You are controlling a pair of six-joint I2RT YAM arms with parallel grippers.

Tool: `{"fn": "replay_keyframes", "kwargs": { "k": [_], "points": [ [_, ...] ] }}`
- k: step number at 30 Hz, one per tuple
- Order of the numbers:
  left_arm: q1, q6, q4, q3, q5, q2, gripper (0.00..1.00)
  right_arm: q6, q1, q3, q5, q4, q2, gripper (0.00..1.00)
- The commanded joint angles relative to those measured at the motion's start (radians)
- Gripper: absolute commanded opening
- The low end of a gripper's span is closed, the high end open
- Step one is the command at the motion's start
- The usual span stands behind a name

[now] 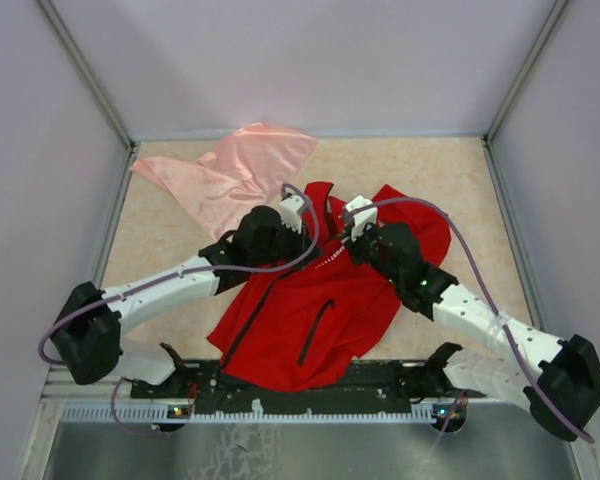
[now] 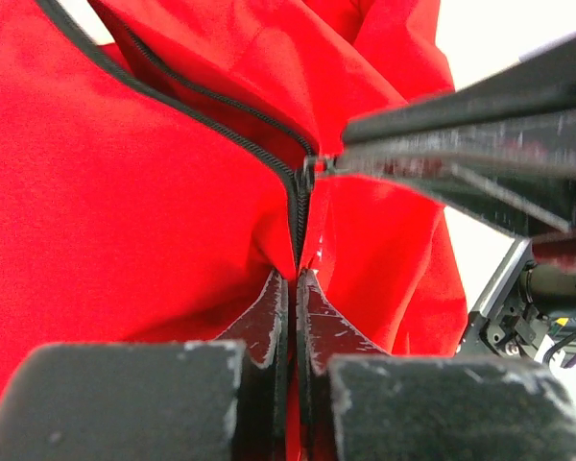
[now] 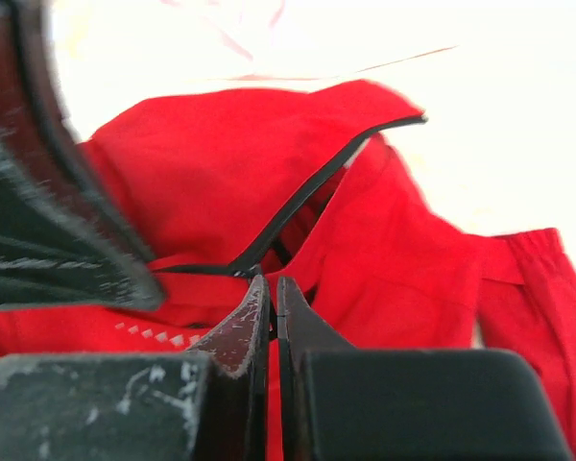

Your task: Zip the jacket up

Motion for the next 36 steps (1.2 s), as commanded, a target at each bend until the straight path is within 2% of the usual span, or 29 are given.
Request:
{"fn": "replay_keyframes", "kwargs": {
  "k": [1,7,10,12,16,17,20,24,31,36],
  "points": [
    [-0.004,0.023,-0.111,-0.074,-0.092,-0.091,0.00,-0.052,-0.090,0.081,0.249,0.088,-0.027,0.00],
    [0.004,0.000,-0.163,-0.117,-0.340,-0.162,0.00,-0.023,-0.204,0.108,0.279,0.079,-0.042,0.00],
    [0.017,0.001,-0.198,-0.104,-0.406,-0.172,0.00,-0.018,-0.226,0.118,0.259,0.071,-0.045,0.00],
    [0.018,0.017,-0.196,-0.095,-0.377,-0.175,0.00,-0.016,-0.226,0.129,0.170,0.055,-0.043,0.00],
    [0.017,0.066,-0.127,-0.104,-0.215,-0.172,0.00,0.020,-0.220,0.133,-0.115,0.049,-0.022,0.00],
    [0.017,0.074,-0.103,-0.111,-0.187,-0.170,0.00,0.040,-0.215,0.128,-0.192,0.067,-0.012,0.02],
    [0.013,0.096,-0.061,-0.122,-0.127,-0.164,0.00,0.111,-0.201,0.117,-0.324,0.119,0.031,0.22],
    [0.005,0.130,0.002,-0.144,-0.080,-0.174,0.00,0.214,-0.189,0.099,-0.414,0.199,0.090,0.31],
    [-0.026,0.209,0.036,-0.154,-0.091,-0.169,0.00,0.292,-0.142,0.112,-0.505,0.241,0.185,0.36],
    [-0.087,0.294,0.038,-0.174,-0.215,-0.167,0.00,0.343,-0.139,0.172,-0.383,0.192,0.264,0.41]
  ]
}}
